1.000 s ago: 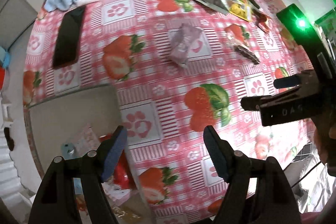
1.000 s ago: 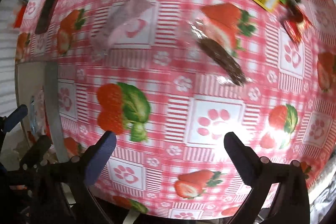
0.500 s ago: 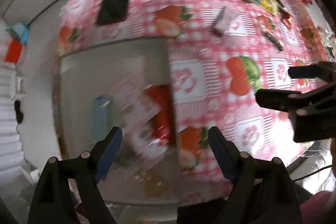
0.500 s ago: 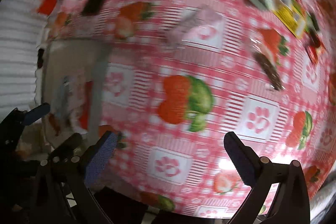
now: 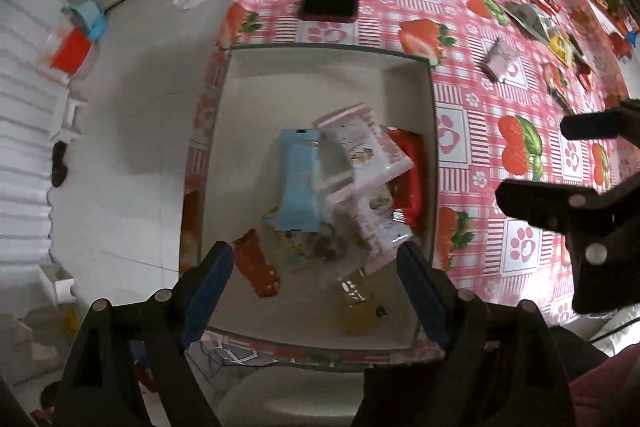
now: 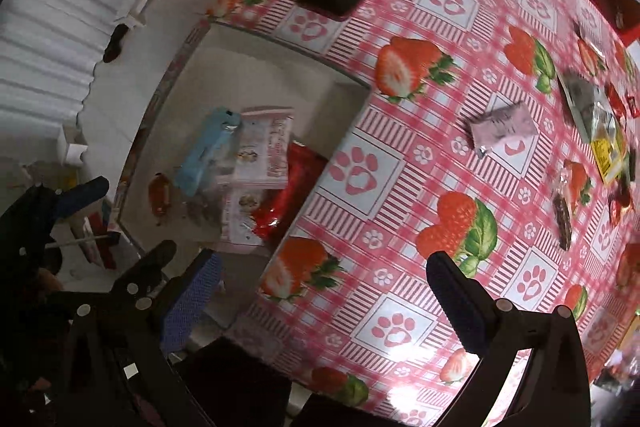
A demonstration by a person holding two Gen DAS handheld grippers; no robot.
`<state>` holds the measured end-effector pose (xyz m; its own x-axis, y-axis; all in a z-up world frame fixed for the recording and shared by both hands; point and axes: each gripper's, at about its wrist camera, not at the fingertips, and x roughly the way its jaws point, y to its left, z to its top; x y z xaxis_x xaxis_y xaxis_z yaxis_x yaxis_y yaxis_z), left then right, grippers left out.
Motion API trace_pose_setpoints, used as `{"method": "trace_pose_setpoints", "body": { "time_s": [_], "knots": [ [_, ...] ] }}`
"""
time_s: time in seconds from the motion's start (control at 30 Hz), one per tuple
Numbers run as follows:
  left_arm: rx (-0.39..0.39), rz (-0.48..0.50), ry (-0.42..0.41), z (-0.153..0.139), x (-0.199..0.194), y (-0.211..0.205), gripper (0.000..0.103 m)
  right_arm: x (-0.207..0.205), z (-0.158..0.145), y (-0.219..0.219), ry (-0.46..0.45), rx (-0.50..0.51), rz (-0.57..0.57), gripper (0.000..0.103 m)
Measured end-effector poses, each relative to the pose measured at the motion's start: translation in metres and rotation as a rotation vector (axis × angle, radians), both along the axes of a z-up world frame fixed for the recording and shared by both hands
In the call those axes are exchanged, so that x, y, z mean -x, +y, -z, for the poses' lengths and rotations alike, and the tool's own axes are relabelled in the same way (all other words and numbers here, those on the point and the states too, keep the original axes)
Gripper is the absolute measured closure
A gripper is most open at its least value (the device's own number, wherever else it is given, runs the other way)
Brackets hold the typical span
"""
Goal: Organize snacks
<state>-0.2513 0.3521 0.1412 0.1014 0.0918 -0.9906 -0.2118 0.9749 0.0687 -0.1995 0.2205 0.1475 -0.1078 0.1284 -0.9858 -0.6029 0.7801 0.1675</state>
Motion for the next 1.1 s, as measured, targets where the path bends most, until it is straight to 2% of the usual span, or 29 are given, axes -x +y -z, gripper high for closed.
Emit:
{"method": "trace_pose_setpoints", "body": {
  "time_s": [0.43, 1.1],
  "knots": [
    [0.004, -0.031, -0.038, -0.008, 0.002, 0.015, 0.017, 0.005, -0.013, 0.013, -0.038, 0.013, -0.031, 0.000],
    [-0.007, -0.029, -0.033, -0.012, 0.005, 0.013, 0.017, 0.014, -0.015, 0.015, -0.038, 0.006, -0.053, 0.000]
  ]
}}
